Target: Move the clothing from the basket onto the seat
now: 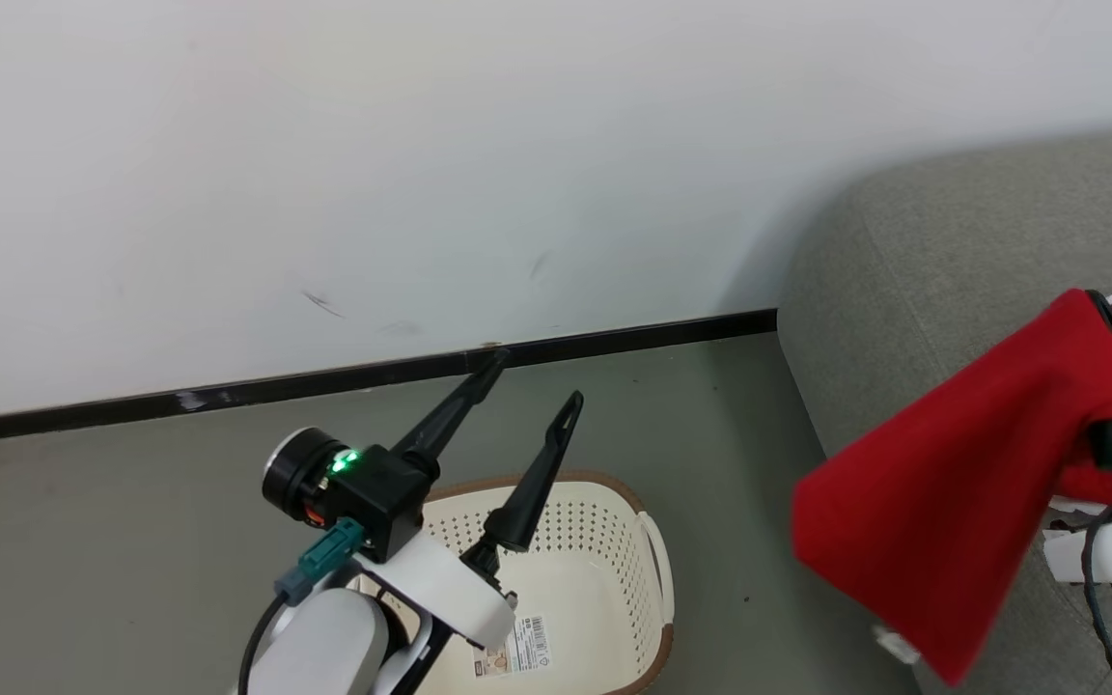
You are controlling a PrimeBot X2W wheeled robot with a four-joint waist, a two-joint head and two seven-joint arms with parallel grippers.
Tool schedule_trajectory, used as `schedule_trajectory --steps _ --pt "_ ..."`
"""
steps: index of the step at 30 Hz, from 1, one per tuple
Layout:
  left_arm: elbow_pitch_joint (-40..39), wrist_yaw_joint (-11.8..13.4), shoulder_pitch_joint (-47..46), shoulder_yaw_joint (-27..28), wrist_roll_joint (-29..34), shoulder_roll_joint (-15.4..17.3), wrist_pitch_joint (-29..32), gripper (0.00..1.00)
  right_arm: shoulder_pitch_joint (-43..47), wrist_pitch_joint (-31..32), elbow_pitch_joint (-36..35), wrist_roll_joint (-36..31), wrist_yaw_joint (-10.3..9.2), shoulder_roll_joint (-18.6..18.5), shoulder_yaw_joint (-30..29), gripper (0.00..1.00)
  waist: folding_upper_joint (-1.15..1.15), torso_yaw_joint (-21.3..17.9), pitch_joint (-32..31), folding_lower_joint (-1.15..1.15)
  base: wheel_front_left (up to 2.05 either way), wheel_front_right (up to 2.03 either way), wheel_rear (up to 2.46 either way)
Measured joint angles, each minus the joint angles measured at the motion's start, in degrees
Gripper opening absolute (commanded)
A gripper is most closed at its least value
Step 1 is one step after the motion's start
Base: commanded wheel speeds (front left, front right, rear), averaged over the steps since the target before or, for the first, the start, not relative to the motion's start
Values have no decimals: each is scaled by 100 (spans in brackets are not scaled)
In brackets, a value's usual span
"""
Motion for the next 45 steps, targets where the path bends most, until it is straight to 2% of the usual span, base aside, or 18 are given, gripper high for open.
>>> schedule_trajectory --steps 10,23,30,36,39,45 --pt "-65 -81 162 -391 -52 -62 -42 100 400 1 -246 9 0 115 -189 0 0 -311 -56 0 0 0 0" --pt "-108 -82 377 -627 -48 -75 -85 100 735 1 -360 136 0 204 -305 0 0 -710 1 0 0 0 0" --pt "-213 -81 392 -719 13 -75 -85 100 664 9 -271 367 0 87 -199 0 0 -830 172 0 0 0 0" --pt "-318 -71 392 -757 69 -73 -67 100 -168 244 33 564 0 -353 -77 0 0 -856 391 0 0 0 0" --pt "-380 -44 392 -756 109 -68 -42 100 -783 422 171 882 0 -401 -123 0 0 -853 518 0 0 0 0" --pt "-536 -8 382 -750 177 -8 24 100 -2073 851 488 1013 0 -866 -336 0 0 -830 798 0 0 0 0"
